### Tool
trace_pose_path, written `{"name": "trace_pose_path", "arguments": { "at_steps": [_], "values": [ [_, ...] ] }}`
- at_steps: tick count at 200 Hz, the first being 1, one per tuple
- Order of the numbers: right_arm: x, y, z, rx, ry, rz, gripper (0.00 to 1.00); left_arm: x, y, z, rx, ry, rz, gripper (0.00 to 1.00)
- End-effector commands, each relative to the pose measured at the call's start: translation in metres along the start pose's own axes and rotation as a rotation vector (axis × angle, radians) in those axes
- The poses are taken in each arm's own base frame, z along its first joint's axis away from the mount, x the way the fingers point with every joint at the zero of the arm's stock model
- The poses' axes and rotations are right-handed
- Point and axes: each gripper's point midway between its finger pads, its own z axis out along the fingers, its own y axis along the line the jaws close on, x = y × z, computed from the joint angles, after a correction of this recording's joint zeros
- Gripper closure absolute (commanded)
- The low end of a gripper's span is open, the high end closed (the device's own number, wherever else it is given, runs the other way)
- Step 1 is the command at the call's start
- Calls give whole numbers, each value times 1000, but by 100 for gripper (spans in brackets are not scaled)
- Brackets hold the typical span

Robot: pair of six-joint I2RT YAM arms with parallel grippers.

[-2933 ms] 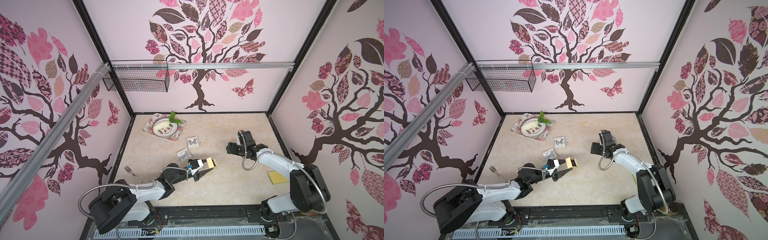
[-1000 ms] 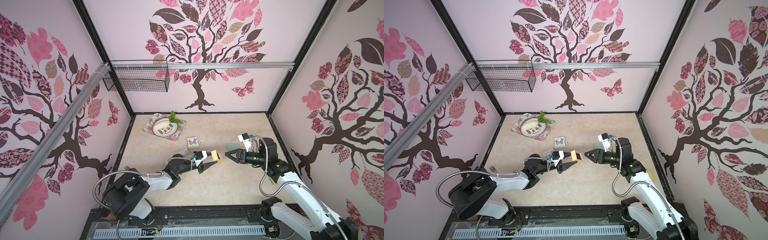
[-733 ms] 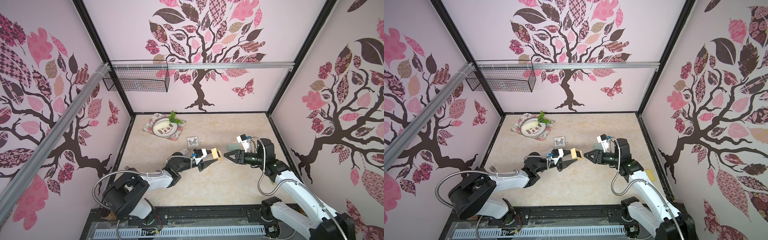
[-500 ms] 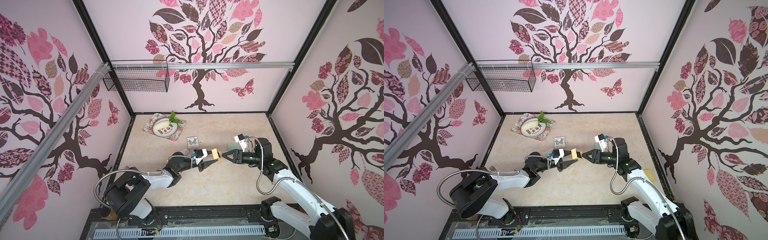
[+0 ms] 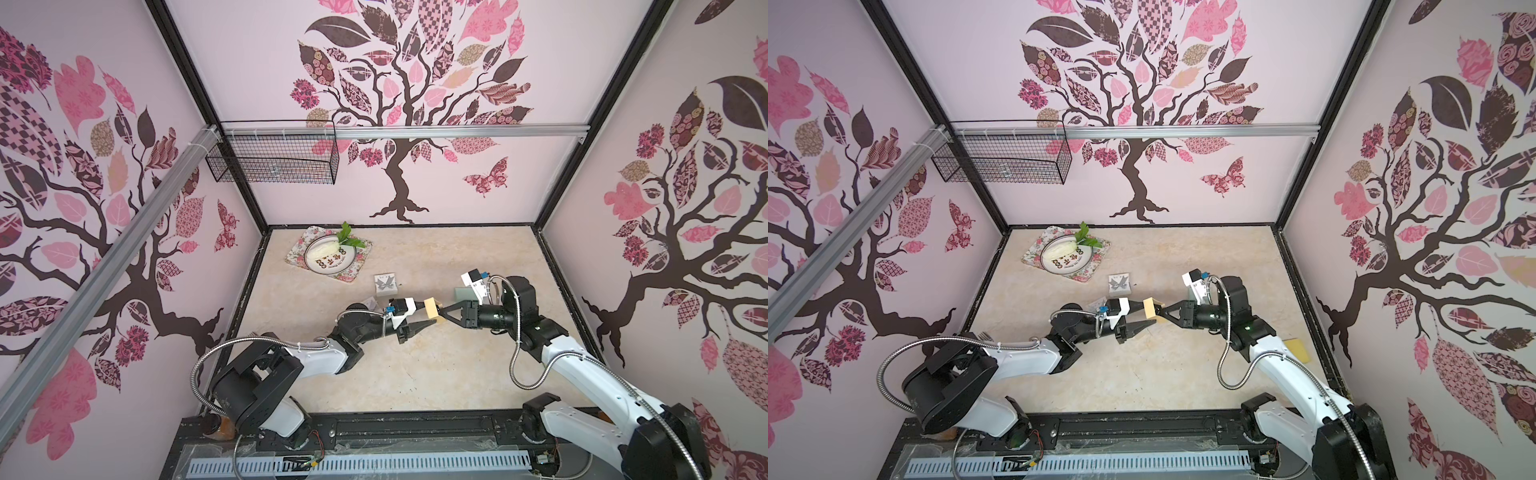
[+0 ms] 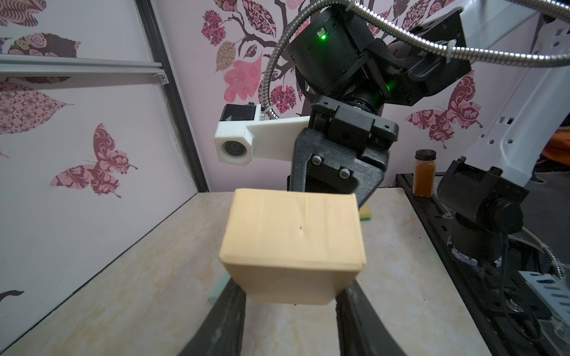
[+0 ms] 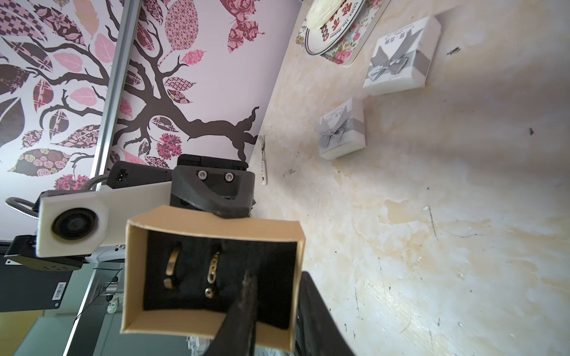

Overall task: Take the rings out of the lift-off lid box
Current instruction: Place the jewelry box at the center of the board.

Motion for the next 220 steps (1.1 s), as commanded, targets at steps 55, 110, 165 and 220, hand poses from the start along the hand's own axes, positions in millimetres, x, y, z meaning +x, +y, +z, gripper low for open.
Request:
{"name": "trace_pose_path", "arguments": {
  "at_steps": [55, 110, 165, 220],
  "values": [
    [6, -3, 6, -28, 7, 30, 88, -19, 5, 7, 5, -52, 30, 77],
    [1, 4, 2, -26, -10, 13, 100, -17, 5, 8, 11, -51, 20, 77],
    [-12, -44, -16, 378, -104, -45, 100, -7, 13, -9, -83, 17, -90, 2],
    [-6, -94, -29, 759, -145, -108, 100, 20, 6, -74, -285, 290, -175, 2]
  ]
}}
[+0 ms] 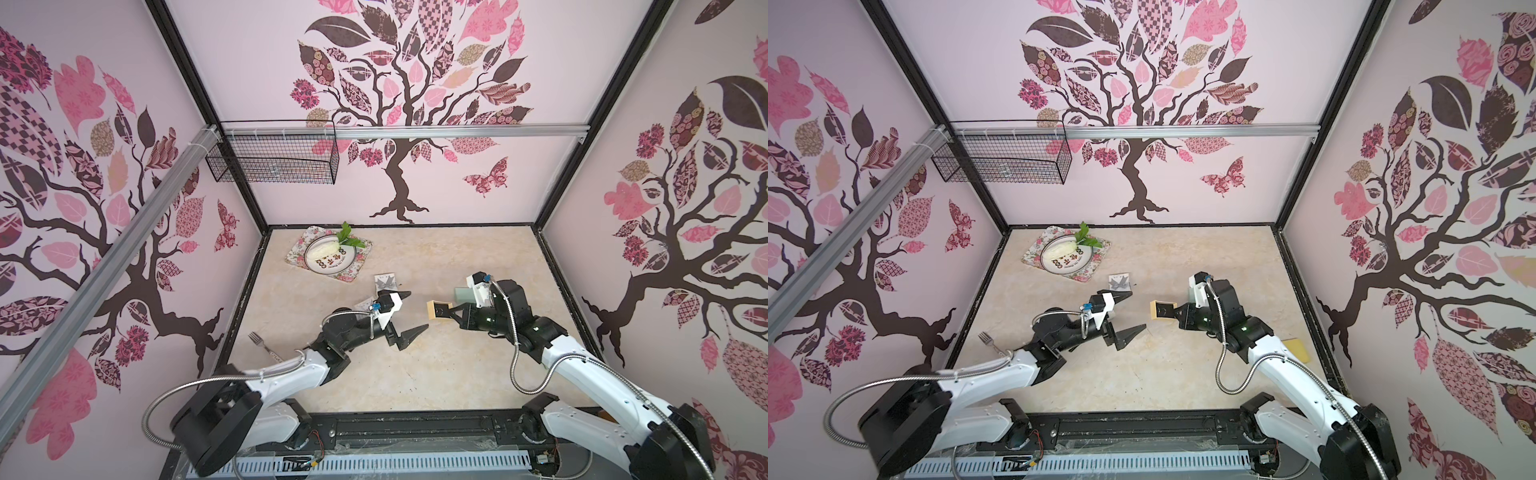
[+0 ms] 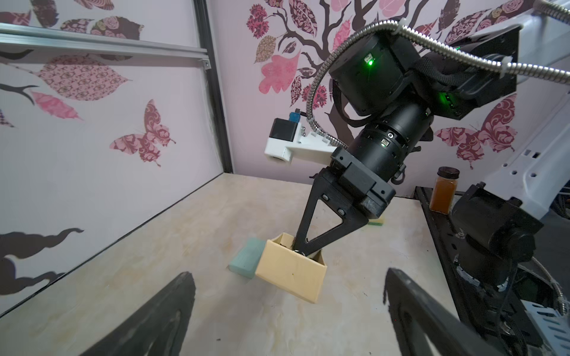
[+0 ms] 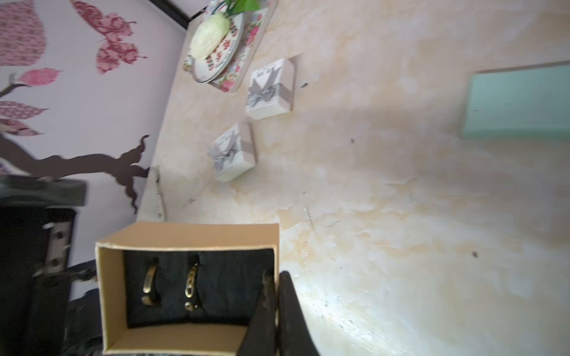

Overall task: Take the rings out of the lift-off lid box
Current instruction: Place the jewelry box at the center of the board.

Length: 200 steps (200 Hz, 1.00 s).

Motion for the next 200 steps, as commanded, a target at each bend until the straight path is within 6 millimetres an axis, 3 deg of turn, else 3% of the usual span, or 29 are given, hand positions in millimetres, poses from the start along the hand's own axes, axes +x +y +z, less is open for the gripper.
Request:
{"name": "trace_pose_path", "arguments": {
  "at_steps": [1, 28, 32, 53, 101, 200],
  "values": [
    [1, -32, -1, 240, -34, -51, 100, 46, 6, -29, -125, 232, -61, 2],
    [14, -40, 10, 318, -1, -68, 100, 50, 16, -56, -247, 329, -80, 2],
    [16, -42, 11, 330, 4, -65, 100, 58, 16, -62, -263, 366, -94, 2],
    [29, -57, 19, 381, 35, -23, 100, 67, 21, -71, -327, 410, -134, 2],
    [65, -70, 41, 471, 130, -15, 100, 102, 21, -76, -360, 505, -186, 2],
    [97, -86, 58, 577, 228, -18, 100, 118, 20, -83, -388, 544, -194, 2]
  ]
}}
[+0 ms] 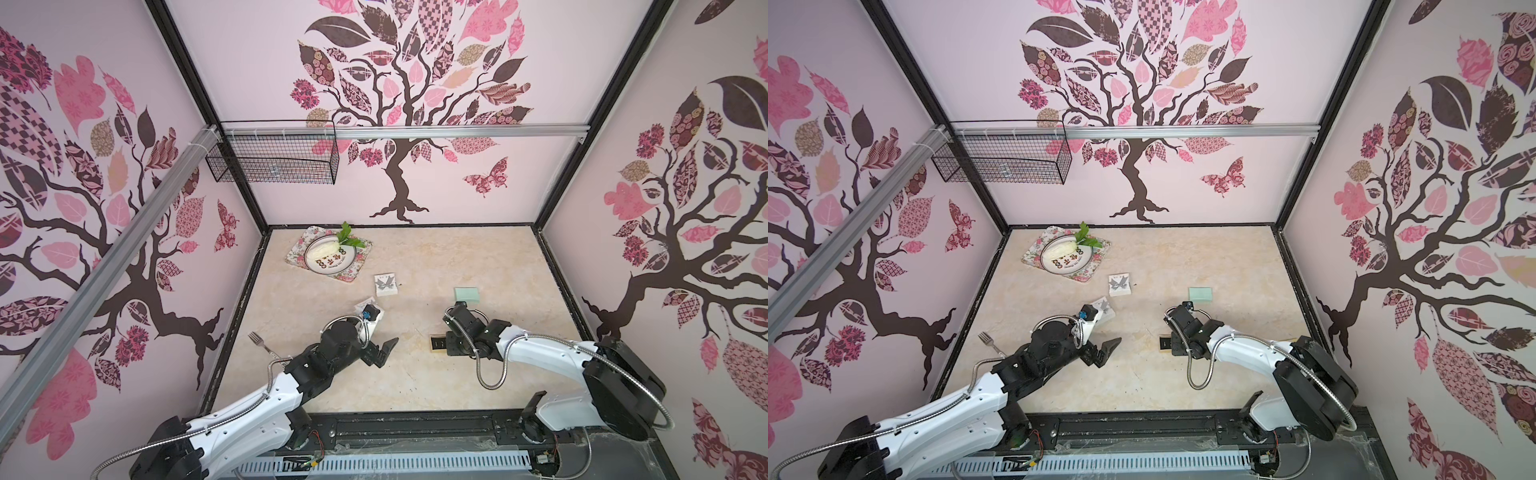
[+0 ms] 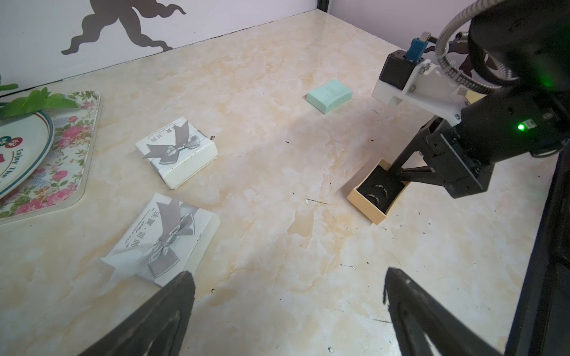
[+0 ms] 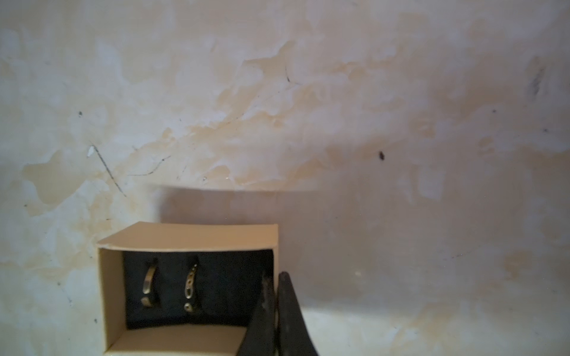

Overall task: Take the rings out of the lift-off lid box
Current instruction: Place the jewelry box at the center of the board.

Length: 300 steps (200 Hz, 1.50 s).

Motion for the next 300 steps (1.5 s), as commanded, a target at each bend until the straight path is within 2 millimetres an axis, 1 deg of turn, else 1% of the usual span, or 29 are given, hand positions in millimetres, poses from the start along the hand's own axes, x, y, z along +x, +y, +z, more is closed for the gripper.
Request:
{"name": "trace_pose_path", "arguments": {
  "at_steps": [1, 30, 59, 88, 102, 113, 119, 127, 140, 144, 159, 171, 184, 203, 217, 228, 249, 258, 259, 262, 265, 284, 300],
  "values": [
    [-3, 0, 1, 39, -3, 75, 100, 15, 2, 2, -10, 24, -1, 2],
    [-5, 1, 1, 40, -9, 77, 100, 15, 1, 1, -2, 11, 0, 2],
    [-11, 4, -7, 44, -24, 53, 89, 13, 2, -1, -8, -3, -1, 2],
    [-27, 6, -29, 53, -71, 22, 80, 8, 6, -4, -29, -28, -23, 2],
    [-37, 8, -44, 39, -101, 13, 72, 4, 6, -6, -32, -34, -30, 2],
    [-43, 12, -57, 13, -121, 3, 62, -3, 5, -8, -28, -43, -33, 2],
    [-46, 15, -64, -10, -132, 0, 51, -7, 4, -9, -24, -48, -33, 2],
    [-48, 19, -73, -43, -139, -12, 35, -14, 2, -9, -14, -55, -37, 2],
    [-47, 27, -86, -106, -136, -33, 3, -20, 0, -7, -8, -47, -59, 2],
    [-46, 28, -89, -124, -135, -37, 1, -23, 0, -5, -9, -40, -66, 2],
    [-42, 29, -100, -171, -143, -39, 0, -25, -2, 5, -5, 26, -78, 2],
    [-38, 25, -107, -185, -155, -31, 0, -21, -12, 15, 46, 83, -62, 2],
    [-33, 18, -112, -191, -166, -17, 0, -18, -20, 27, 88, 104, -61, 2],
    [-25, 12, -115, -199, -159, -13, 0, -18, -30, 45, 128, 99, -60, 2],
    [-19, 10, -112, -204, -149, -12, 1, -18, -35, 60, 126, 110, -47, 2],
    [-16, 10, -109, -208, -143, -6, 7, -18, -39, 71, 126, 134, -31, 2],
    [-13, 13, -101, -218, -136, 11, 23, -18, -44, 90, 113, 145, -7, 2],
    [-12, 14, -99, -218, -133, 8, 31, -19, -46, 96, 118, 129, -5, 2],
    [-12, 14, -98, -217, -132, 7, 31, -23, -46, 97, 121, 112, -5, 2],
    [-12, 15, -97, -213, -129, 5, 33, -27, -47, 99, 121, 93, -7, 2],
    [-12, 15, -96, -211, -127, 2, 35, -25, -47, 101, 119, 94, -9, 2],
    [-11, 18, -91, -201, -107, -16, 48, -31, -48, 110, 122, 37, -15, 2],
    [-10, 22, -86, -208, -99, -24, 57, -35, -50, 115, 133, -19, -26, 2]
  ]
}}
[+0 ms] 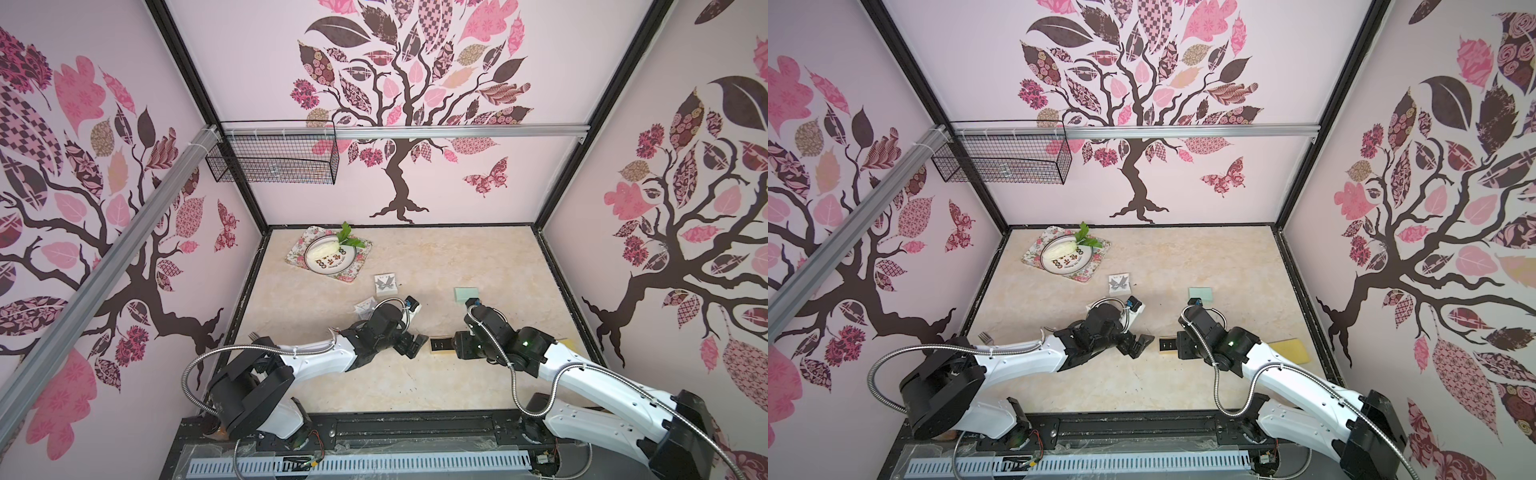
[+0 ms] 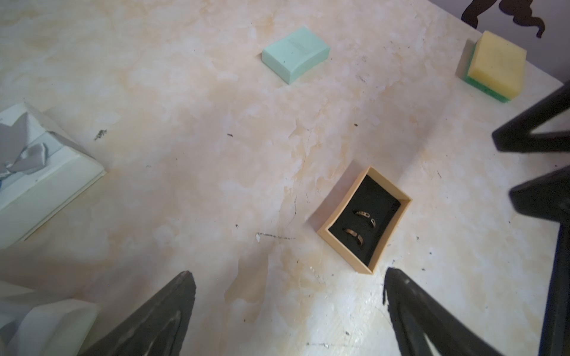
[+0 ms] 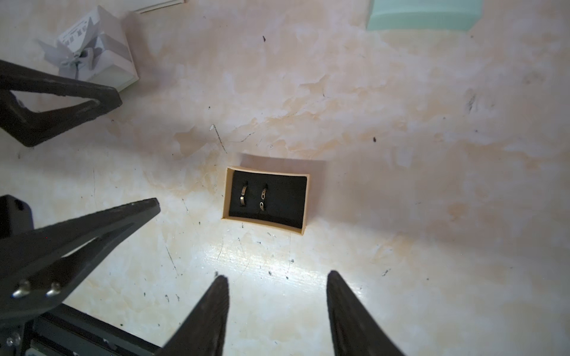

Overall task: Take the rings out of the lift-off lid box
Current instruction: Place the jewelry box at the center of the board, then take out the ring from the jewelry box.

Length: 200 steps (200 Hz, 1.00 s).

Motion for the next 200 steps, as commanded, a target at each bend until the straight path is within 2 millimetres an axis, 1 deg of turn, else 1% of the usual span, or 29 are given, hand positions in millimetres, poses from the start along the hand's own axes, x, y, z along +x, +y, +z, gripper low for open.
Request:
{"name": "trace_pose_path", "arguments": {
  "at_steps": [1, 9, 23, 42, 57, 78, 106, 154, 200],
  "values": [
    [-4, 8, 4, -17, -3, 9, 58, -44, -7, 4, 23, -190, 2, 2],
    [-2, 9, 7, -21, -1, 8, 61, -45, -10, 6, 31, -211, 13, 2],
    [1, 10, 14, -26, 6, 11, 61, -46, -14, 11, 33, -251, 36, 2],
    [5, 12, 21, -24, 30, 6, 62, -40, -18, 18, 34, -271, 59, 2],
    [4, 12, 23, -16, 31, -2, 62, -36, -18, 26, 36, -278, 59, 2],
    [4, 13, 27, -18, 32, -6, 63, -26, -16, 33, 31, -286, 49, 2],
    [11, 15, 37, -21, 59, -7, 65, -13, -12, 42, 15, -275, 44, 2],
    [15, 15, 50, -14, 75, -7, 65, -9, -10, 51, 11, -305, 39, 2],
    [17, 17, 59, -8, 90, -11, 66, -1, -1, 62, -29, -304, 43, 2]
  ]
}}
